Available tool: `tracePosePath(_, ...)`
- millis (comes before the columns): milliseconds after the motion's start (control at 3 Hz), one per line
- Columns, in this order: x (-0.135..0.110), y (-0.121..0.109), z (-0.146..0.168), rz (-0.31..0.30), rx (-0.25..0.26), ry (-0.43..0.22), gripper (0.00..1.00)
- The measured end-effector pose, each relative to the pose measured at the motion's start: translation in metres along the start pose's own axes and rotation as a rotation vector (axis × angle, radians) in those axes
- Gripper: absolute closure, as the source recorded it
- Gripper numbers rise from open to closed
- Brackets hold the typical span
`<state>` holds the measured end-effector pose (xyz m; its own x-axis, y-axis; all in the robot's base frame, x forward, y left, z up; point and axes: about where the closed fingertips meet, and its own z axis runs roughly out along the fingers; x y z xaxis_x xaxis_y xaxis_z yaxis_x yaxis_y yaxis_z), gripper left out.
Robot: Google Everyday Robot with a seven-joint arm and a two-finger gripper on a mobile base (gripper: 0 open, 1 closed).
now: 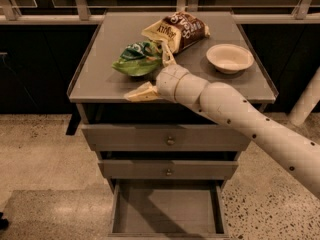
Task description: Pick green rice chip bag from bottom drawer and place on counter
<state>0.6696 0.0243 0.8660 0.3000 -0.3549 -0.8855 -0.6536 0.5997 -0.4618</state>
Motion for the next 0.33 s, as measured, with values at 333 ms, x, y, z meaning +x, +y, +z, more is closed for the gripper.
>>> tracePosePath(333, 0.0000, 0.0000, 0.0000, 0.000, 0.000, 0.000, 0.00)
